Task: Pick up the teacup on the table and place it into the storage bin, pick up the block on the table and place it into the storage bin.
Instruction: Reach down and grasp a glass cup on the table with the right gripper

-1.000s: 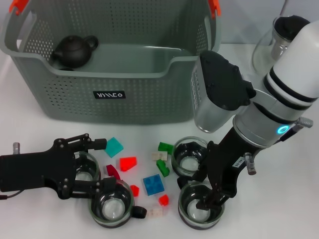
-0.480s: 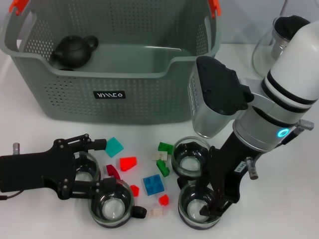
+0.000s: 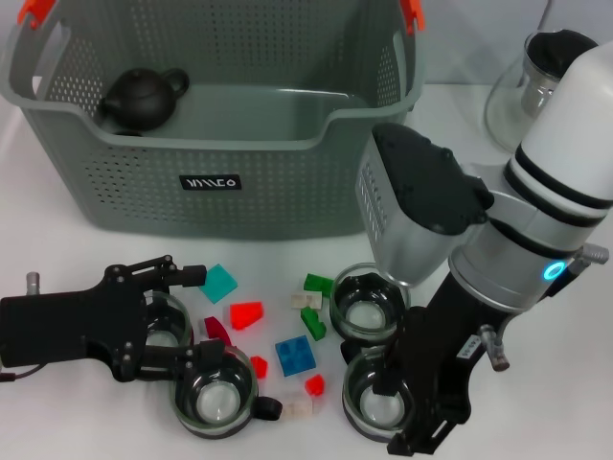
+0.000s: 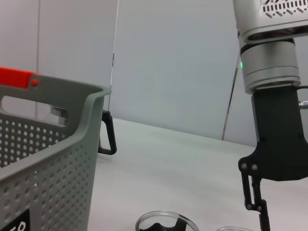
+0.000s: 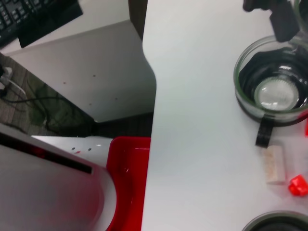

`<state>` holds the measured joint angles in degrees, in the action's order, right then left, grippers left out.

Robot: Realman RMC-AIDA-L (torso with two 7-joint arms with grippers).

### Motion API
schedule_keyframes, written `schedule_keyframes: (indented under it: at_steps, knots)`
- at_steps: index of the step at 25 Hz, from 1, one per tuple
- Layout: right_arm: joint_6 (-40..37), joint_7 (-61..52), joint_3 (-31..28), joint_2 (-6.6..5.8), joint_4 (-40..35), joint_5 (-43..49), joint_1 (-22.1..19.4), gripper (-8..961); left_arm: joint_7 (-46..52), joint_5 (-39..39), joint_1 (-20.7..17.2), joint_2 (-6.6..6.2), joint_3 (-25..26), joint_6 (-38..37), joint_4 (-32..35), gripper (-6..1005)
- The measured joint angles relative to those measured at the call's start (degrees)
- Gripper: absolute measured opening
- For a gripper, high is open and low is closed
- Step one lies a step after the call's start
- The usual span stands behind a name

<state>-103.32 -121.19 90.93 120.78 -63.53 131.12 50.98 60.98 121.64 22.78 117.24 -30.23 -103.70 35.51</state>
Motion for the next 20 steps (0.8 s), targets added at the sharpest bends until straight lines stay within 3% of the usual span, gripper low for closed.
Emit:
schedule_keyframes:
  at_steps: [20]
  knots:
    - [7.7, -2.2, 9.0, 0.07, 3.9, 2.0, -0.7, 655, -0.3, 0.0, 0.2, 0.00, 0.1, 1.1, 0.0, 921]
